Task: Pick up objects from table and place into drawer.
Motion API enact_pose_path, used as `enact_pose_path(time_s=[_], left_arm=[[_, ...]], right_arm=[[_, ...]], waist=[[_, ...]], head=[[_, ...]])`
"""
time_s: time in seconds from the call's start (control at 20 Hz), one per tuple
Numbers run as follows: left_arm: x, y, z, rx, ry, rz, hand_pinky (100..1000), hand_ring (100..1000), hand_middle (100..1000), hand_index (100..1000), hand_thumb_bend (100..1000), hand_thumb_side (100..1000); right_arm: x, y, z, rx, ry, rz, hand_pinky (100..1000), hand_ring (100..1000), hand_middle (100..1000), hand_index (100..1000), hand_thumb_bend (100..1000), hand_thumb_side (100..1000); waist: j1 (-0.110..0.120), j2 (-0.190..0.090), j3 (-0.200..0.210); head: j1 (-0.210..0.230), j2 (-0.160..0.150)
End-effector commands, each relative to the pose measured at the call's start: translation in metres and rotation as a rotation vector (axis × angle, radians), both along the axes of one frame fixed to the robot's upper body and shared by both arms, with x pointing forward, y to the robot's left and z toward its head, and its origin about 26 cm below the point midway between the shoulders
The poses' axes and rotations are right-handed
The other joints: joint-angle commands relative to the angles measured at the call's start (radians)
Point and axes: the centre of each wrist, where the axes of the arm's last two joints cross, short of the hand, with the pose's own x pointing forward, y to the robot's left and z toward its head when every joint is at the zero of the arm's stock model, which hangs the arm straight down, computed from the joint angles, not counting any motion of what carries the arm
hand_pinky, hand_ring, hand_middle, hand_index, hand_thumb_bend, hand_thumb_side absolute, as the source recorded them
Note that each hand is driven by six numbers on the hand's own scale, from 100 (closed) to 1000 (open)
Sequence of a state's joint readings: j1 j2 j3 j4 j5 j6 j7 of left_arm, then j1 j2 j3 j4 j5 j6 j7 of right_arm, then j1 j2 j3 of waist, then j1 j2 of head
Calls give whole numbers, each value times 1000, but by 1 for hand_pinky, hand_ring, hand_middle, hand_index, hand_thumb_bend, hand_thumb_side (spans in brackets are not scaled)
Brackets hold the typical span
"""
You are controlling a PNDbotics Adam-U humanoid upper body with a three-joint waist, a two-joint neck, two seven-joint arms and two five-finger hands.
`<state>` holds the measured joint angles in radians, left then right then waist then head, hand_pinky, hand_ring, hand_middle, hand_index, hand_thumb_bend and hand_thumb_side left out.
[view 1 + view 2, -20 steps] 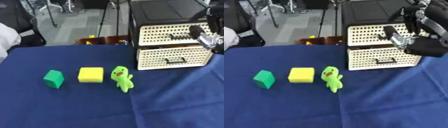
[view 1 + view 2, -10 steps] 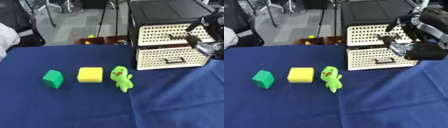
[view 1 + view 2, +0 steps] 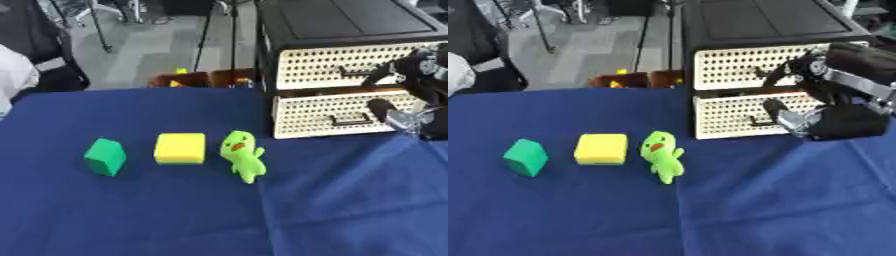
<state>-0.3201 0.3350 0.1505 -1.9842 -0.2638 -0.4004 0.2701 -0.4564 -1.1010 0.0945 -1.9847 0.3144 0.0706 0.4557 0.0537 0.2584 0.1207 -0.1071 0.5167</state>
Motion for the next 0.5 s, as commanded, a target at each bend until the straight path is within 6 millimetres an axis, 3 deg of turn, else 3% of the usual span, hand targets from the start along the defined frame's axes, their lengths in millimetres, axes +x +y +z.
enact_pose_path(time_s=[0.05,0.35,0.5], left_arm=[[-2,0,9,16,-29,-8,555,653,683,908,388,923],[-2,-2,9,12,-29,-15,555,653,681,907,383,923],[-1,-2,9,11,-28,-20,554,652,680,907,381,924]], right_arm=[[-3,2,4,-8,19,-1,100,158,160,797,177,749],[-1,5,-7,-2,77,-23,100,160,162,807,184,734],[1,8,-14,-5,101,-46,100,166,167,865,147,694]], waist=[[-1,-11,3],[3,-7,7],[5,-6,11]], head=[[-2,-7],[-6,-11],[-8,-15]])
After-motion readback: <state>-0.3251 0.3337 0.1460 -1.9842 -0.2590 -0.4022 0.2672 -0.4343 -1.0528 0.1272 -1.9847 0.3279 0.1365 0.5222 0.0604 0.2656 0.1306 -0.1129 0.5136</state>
